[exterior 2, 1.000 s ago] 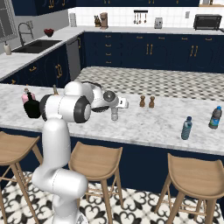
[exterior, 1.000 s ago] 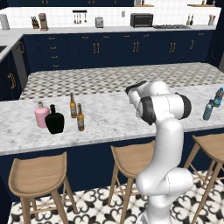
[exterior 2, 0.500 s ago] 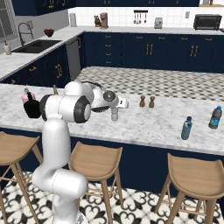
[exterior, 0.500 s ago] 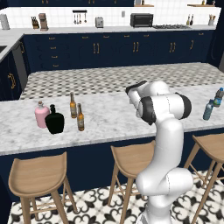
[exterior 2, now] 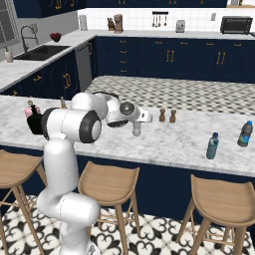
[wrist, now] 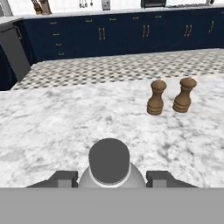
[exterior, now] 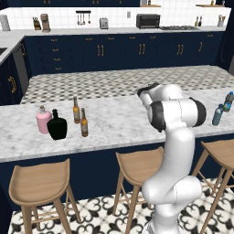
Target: Move the plastic bottles in the middle to the plastics group, and the glass bottles in the middle to the glass group.
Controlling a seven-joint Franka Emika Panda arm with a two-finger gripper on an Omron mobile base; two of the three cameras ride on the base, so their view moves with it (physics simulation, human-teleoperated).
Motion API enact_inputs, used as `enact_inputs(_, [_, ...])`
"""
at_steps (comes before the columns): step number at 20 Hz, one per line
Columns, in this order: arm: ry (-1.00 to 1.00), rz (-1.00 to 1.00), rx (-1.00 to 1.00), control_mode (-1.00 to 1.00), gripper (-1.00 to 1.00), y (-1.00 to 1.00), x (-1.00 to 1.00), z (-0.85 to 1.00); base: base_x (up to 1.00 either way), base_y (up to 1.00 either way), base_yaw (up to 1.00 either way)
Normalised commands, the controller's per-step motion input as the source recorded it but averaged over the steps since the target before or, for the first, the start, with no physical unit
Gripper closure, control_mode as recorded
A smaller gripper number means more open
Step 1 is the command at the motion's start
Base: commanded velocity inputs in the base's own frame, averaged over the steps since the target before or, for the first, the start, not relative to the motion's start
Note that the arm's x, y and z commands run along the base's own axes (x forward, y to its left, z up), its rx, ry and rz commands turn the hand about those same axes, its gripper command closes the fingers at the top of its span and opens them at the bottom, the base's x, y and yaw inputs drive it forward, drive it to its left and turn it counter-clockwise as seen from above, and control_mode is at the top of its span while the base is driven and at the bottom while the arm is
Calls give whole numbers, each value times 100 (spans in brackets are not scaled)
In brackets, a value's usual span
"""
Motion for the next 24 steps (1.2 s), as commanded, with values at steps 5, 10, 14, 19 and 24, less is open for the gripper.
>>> enact_inputs(5, [2, -19, 0, -100, 100, -81, -51, 21, 0, 0, 0])
enact_inputs(10, [1, -23, 0, -100, 100, -82, -55, 4, 0, 0, 0])
enact_inputs(14, [6, -29, 0, -100, 100, -76, -14, 27, 0, 0, 0])
enact_inputs(19, [5, -30, 0, -100, 100, -68, -1, 33, 0, 0, 0])
enact_inputs(24, [2, -31, 0, -100, 100, -48, 1, 30, 0, 0, 0])
